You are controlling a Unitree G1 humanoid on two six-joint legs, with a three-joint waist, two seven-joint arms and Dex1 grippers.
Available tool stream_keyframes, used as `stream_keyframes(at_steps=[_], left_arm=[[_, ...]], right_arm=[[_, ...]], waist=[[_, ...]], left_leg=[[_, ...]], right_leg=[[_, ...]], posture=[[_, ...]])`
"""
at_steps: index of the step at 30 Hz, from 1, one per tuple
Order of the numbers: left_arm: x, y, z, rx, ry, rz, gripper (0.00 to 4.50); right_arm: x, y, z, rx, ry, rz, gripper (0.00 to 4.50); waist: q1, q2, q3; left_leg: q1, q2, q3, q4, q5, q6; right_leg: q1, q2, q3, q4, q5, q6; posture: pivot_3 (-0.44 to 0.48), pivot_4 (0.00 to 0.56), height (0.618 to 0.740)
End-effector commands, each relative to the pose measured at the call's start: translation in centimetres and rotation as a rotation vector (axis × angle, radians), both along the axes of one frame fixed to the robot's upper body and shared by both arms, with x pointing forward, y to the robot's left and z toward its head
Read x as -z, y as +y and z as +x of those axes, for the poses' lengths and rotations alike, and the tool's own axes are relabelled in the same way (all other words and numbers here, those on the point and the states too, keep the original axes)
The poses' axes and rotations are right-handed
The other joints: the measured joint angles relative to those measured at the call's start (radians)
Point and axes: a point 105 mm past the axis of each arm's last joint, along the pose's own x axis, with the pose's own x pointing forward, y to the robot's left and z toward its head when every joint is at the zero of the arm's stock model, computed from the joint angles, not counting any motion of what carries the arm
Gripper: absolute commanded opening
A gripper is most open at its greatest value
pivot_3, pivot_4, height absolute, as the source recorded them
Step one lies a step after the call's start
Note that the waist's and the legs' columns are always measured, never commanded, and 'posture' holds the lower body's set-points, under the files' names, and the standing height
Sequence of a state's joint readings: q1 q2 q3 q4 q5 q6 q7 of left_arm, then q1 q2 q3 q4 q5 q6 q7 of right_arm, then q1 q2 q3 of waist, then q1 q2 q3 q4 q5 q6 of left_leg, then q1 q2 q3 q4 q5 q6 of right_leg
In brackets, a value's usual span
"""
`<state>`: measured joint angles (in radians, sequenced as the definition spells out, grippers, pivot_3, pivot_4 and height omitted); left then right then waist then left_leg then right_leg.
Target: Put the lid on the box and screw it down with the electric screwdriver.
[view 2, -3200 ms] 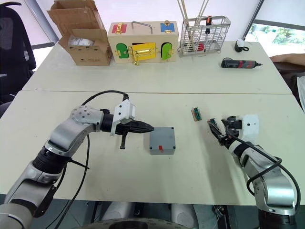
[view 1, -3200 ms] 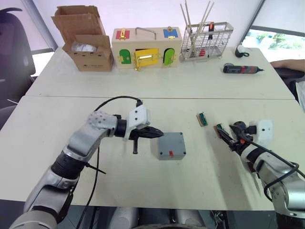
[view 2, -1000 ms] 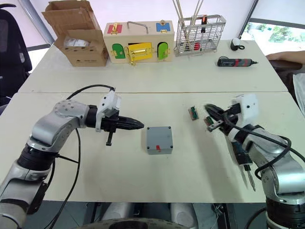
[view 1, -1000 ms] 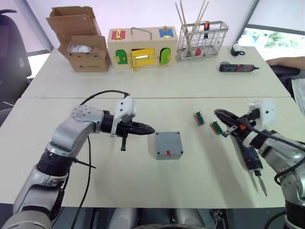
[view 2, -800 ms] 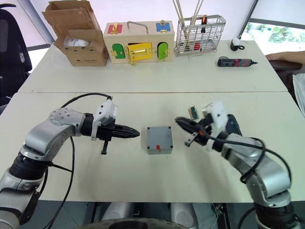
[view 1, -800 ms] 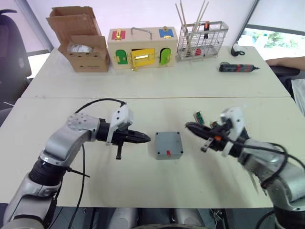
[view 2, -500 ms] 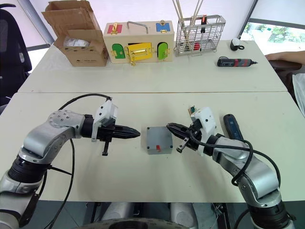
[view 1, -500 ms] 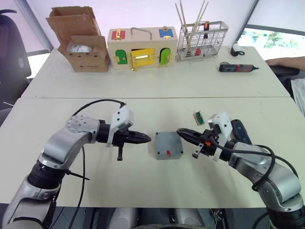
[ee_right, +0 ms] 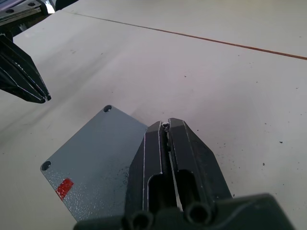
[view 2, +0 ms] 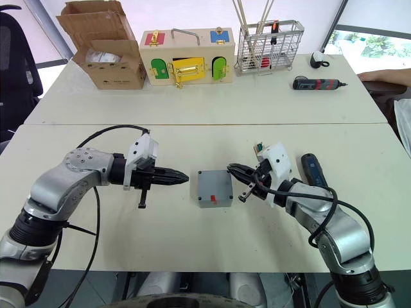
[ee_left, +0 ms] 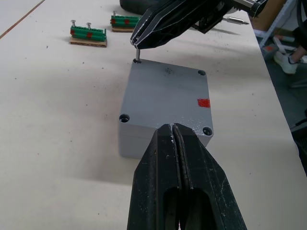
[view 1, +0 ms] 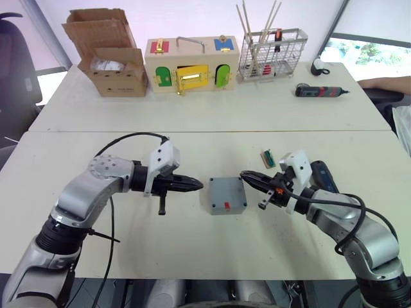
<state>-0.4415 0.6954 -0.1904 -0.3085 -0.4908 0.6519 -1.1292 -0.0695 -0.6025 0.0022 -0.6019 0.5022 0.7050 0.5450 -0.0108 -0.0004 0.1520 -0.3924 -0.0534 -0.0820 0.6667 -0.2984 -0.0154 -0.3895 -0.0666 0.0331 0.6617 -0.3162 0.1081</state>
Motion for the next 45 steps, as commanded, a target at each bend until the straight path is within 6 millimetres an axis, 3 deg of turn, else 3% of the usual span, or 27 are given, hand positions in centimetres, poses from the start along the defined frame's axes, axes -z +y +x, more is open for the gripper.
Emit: stream_keyframes(at_steps=[1,22,38,45], left_arm=[[-1.0,-0.1,0.0,0.006,-0.035,-0.018,0.0],[-1.0,-0.3,0.3,-0.01,-0.042,-0.029,0.0],[-0.9,-0.3,0.4,-0.005,-0.043,-0.023,0.0],[-1.0,-0.3,0.5,-0.002,-0.047,-0.024,0.0]], right_arm=[[-0.8,0.5,0.1,-0.014,-0.044,0.015,0.05],[-0.3,-0.1,0.3,0.006,-0.034,-0.007,0.05],[-1.6,-0.5,0.2,0.04,-0.046,0.085,0.05],[-1.0,-0.4,0.0,0.024,-0.034,0.05,0.05]], waist=[[0.0,0.0,0.0],[0.0,0.0,0.0],[0.0,0.0,0.0],[-0.001,0.0,0.0]], left_leg=[[0.0,0.0,0.0,0.0,0.0,0.0],[0.0,0.0,0.0,0.0,0.0,0.0],[0.0,0.0,0.0,0.0,0.0,0.0],[0.0,0.0,0.0,0.0,0.0,0.0]], right_leg=[[0.0,0.0,0.0,0.0,0.0,0.0],[0.0,0.0,0.0,0.0,0.0,0.0],[0.0,0.0,0.0,0.0,0.0,0.0],[0.0,0.0,0.0,0.0,0.0,0.0]], posture=[[0.0,0.15,0.74],[0.0,0.15,0.74],[0.0,0.15,0.74],[0.0,0.15,0.74]])
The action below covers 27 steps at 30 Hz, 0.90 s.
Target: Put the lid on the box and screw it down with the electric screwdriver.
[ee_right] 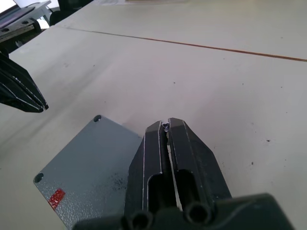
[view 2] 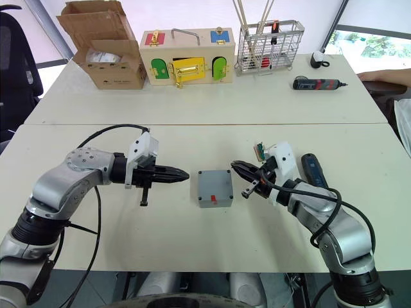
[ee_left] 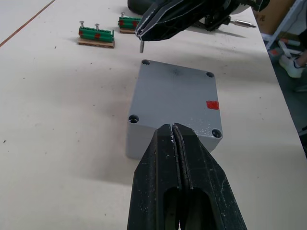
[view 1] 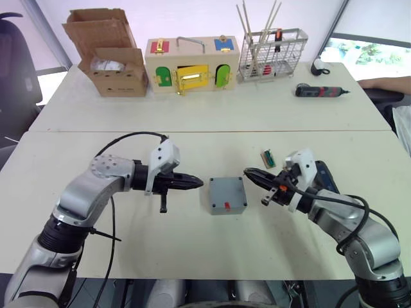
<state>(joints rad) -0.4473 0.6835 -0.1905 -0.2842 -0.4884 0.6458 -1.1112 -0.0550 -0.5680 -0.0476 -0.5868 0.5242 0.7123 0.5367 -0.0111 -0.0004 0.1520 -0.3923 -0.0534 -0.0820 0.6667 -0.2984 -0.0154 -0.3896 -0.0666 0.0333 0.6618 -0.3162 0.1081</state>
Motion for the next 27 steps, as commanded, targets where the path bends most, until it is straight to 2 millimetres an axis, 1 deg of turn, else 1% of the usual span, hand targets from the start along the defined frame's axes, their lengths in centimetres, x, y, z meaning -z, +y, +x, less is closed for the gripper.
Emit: stream_keyframes(at_steps=[1,14,22,27], left_arm=[[-1.1,-0.3,0.0,0.024,-0.049,-0.012,0.0],[-0.9,-0.4,0.0,0.02,-0.047,-0.009,0.0],[-0.9,-0.4,0.1,0.015,-0.046,-0.012,0.0],[-0.9,-0.4,0.1,0.013,-0.049,-0.012,0.0]], right_arm=[[-0.8,0.5,-0.4,-0.027,-0.046,-0.006,0.05],[-0.6,0.7,-0.5,-0.046,-0.042,-0.018,0.05],[0.2,1.0,-0.6,-0.067,-0.027,-0.051,0.05],[0.2,0.9,-0.3,-0.059,-0.036,-0.063,0.05]], waist=[[0.0,0.0,0.0],[0.0,0.0,0.0],[0.0,0.0,0.0],[0.0,0.0,0.0]], left_leg=[[0.0,0.0,0.0,0.0,0.0,0.0],[0.0,0.0,0.0,0.0,0.0,0.0],[0.0,0.0,0.0,0.0,0.0,0.0],[0.0,0.0,0.0,0.0,0.0,0.0]], right_leg=[[0.0,0.0,0.0,0.0,0.0,0.0],[0.0,0.0,0.0,0.0,0.0,0.0],[0.0,0.0,0.0,0.0,0.0,0.0],[0.0,0.0,0.0,0.0,0.0,0.0]], posture=[[0.0,0.15,0.74],[0.0,0.15,0.74],[0.0,0.15,0.74],[0.0,0.15,0.74]])
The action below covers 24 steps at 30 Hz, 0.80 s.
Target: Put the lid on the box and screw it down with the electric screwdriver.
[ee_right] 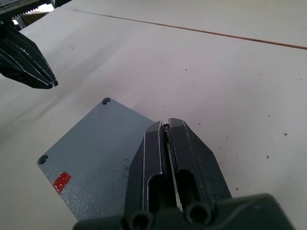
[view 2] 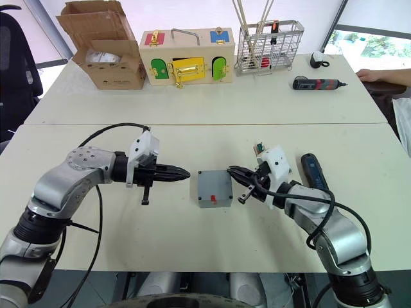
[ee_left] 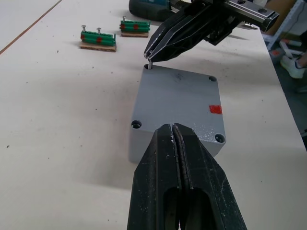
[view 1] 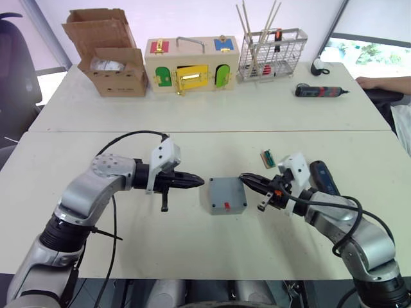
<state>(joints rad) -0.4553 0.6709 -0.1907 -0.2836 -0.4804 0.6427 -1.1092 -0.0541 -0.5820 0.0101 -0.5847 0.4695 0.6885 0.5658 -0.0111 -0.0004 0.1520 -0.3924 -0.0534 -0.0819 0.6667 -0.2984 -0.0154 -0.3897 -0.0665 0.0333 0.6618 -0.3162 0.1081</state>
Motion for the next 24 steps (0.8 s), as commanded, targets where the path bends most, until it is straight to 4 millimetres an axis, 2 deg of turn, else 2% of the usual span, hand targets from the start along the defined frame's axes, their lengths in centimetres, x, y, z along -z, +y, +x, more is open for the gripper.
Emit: stream_keyframes(at_steps=[1,4,8,9,11,13,16,21,22,24], left_arm=[[-0.7,-0.2,0.0,0.01,-0.037,-0.006,0.0],[-0.7,-0.2,0.0,0.011,-0.038,-0.006,0.0],[-0.8,-0.2,0.0,0.009,-0.042,-0.008,0.0],[-0.8,-0.3,0.0,0.009,-0.041,-0.009,0.0],[-0.8,-0.3,0.0,0.011,-0.04,-0.011,0.0],[-1.0,-0.4,0.0,0.015,-0.038,-0.024,0.0],[-2.1,-0.8,0.3,0.025,-0.038,-0.073,0.0],[-3.6,-2.0,0.2,0.104,-0.075,-0.117,0.0],[-3.6,-2.3,0.0,0.123,-0.084,-0.111,0.0],[-3.5,-2.8,-0.5,0.172,-0.106,-0.098,0.0]], right_arm=[[-0.5,0.1,0.1,-0.008,-0.039,-0.014,0.05],[-0.7,0.0,0.2,-0.01,-0.043,-0.015,0.92],[-1.0,0.0,0.3,-0.01,-0.057,-0.021,3.0],[-1.1,-0.1,0.3,-0.008,-0.06,-0.021,3.37],[-1.6,-0.3,0.5,0.002,-0.075,-0.014,3.96],[-3.0,-0.9,0.7,0.024,-0.095,0.023,4.48],[-5.6,-2.9,1.2,0.065,-0.103,0.068,4.49],[-10.9,-10.0,2.5,0.257,-0.059,0.016,4.49],[-11.6,-11.0,2.5,0.284,-0.027,0.0,4.49],[-11.5,-13.0,1.9,0.313,0.11,-0.09,4.49]], waist=[[0.0,0.0,0.0],[0.0,0.0,0.0],[0.0,0.0,0.0],[0.0,0.0,0.0],[0.0,0.0,0.0],[0.0,0.0,0.0],[0.003,0.0,0.0],[0.006,0.0,0.0],[0.004,0.0,0.0],[0.002,0.0,0.0]], left_leg=[[0.0,0.0,0.0,0.0,0.0,0.0],[0.0,0.0,0.0,0.0,0.0,0.0],[0.0,0.0,0.0,0.0,0.0,0.0],[0.0,0.0,0.0,0.0,0.0,0.0],[0.0,0.0,0.0,0.0,0.0,0.0],[0.0,0.0,0.0,0.0,0.0,0.0],[0.0,0.0,0.0,0.0,0.0,0.0],[0.0,-0.001,0.0,0.0,0.0,0.0],[0.0,-0.001,0.001,0.0,0.0,0.0],[0.0,0.0,0.001,-0.002,0.0,0.0]], right_leg=[[0.0,0.0,0.0,0.0,0.0,0.0],[0.0,0.0,0.0,0.0,0.0,0.0],[0.0,0.0,0.0,0.0,0.0,0.0],[0.0,0.0,0.0,0.0,0.0,0.0],[0.0,0.0,0.0,0.0,0.0,0.0],[0.0,0.0,0.0,0.0,0.0,0.0],[0.0,0.0,0.0,0.0,0.0,0.0],[0.001,-0.001,0.0,-0.001,0.0,0.0],[0.001,-0.001,0.0,-0.001,0.0,0.0],[0.0,-0.001,0.0,-0.001,0.0,0.0]], posture=[[0.0,0.15,0.74],[0.0,0.15,0.74],[0.0,0.15,0.74],[0.0,0.15,0.74],[0.0,0.15,0.74],[0.0,0.15,0.74],[0.0,0.15,0.74],[0.0,0.15,0.74],[0.0,0.15,0.74],[0.0,0.15,0.74]])
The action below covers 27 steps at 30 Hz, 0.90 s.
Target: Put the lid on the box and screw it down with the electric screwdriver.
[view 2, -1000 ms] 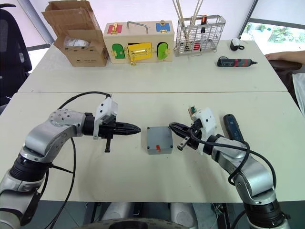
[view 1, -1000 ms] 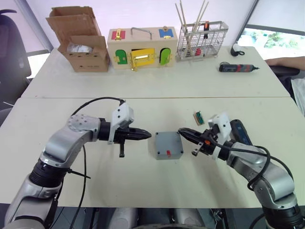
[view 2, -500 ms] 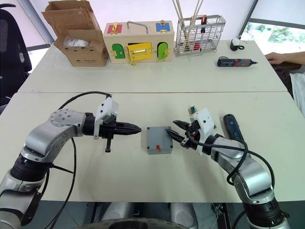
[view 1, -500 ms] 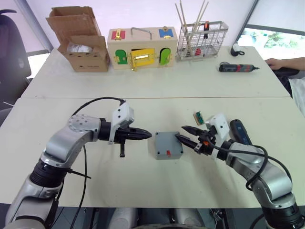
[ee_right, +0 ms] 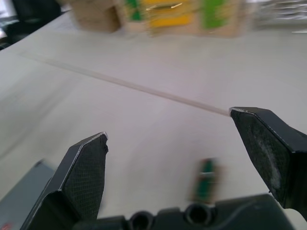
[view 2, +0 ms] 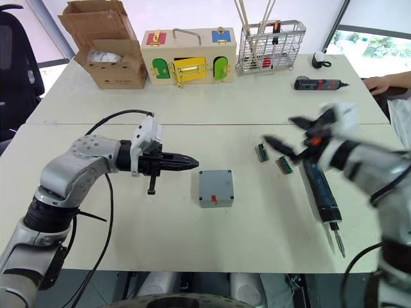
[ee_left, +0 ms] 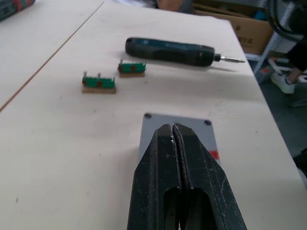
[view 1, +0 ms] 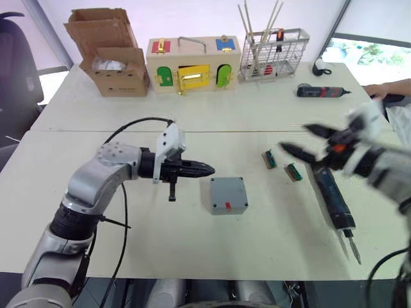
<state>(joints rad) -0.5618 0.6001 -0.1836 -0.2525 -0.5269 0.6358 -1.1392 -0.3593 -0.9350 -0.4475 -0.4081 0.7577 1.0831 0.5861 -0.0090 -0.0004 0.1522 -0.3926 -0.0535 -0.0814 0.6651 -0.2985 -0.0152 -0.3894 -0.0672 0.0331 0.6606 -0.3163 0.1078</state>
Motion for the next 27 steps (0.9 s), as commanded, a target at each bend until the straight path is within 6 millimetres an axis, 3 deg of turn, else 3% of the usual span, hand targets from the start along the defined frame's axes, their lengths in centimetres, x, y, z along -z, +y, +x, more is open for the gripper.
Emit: stream_keyframes(at_steps=[1,4,8,14,21,27], left_arm=[[-0.6,-0.9,-1.0,0.097,-0.07,0.003,0.0],[-0.8,-1.8,-1.8,0.149,-0.113,-0.001,0.0],[-0.9,-2.3,-2.4,0.152,-0.15,-0.032,0.0],[-0.2,-2.3,-3.0,0.1,-0.137,-0.042,0.0],[0.3,-1.7,-3.0,0.041,-0.114,-0.036,0.0],[-0.2,-2.0,-3.0,0.017,-0.102,-0.077,0.0]], right_arm=[[0.3,-2.7,-1.5,0.037,0.226,-0.075,4.49],[2.4,-6.3,-3.2,0.172,0.528,-0.132,4.49],[3.9,-7.8,-4.8,0.194,0.738,-0.055,4.49],[6.3,-8.2,-5.4,0.222,0.888,-0.058,4.49],[8.1,-7.1,-6.4,0.169,1.0,-0.069,4.49],[9.8,-7.2,-6.3,0.211,1.048,-0.044,4.49]], waist=[[0.0,0.001,0.0],[-0.001,0.001,0.0],[-0.001,0.0,0.0],[-0.003,0.001,0.0],[0.01,0.001,0.0],[0.022,0.001,0.0]], left_leg=[[0.0,0.0,0.0,0.0,0.0,0.0],[-0.001,0.001,0.001,0.0,0.0,0.001],[-0.001,0.001,0.004,0.001,-0.001,0.002],[0.0,0.002,0.006,0.001,-0.001,0.002],[-0.001,0.001,0.006,0.002,-0.001,0.002],[-0.001,0.001,0.007,0.002,-0.001,0.002]], right_leg=[[0.0,0.0,0.0,0.0,0.0,-0.001],[0.0,0.0,0.0,-0.002,-0.001,-0.001],[0.001,-0.001,0.001,-0.002,-0.001,-0.001],[-0.002,0.0,0.005,-0.001,-0.001,-0.001],[-0.002,0.0,0.005,-0.001,-0.001,-0.001],[-0.002,0.0,0.006,-0.001,-0.001,-0.001]], posture=[[0.0,0.15,0.74],[0.0,0.15,0.74],[0.0,0.15,0.74],[0.0,0.15,0.74],[0.0,0.15,0.74],[0.0,0.15,0.74]])
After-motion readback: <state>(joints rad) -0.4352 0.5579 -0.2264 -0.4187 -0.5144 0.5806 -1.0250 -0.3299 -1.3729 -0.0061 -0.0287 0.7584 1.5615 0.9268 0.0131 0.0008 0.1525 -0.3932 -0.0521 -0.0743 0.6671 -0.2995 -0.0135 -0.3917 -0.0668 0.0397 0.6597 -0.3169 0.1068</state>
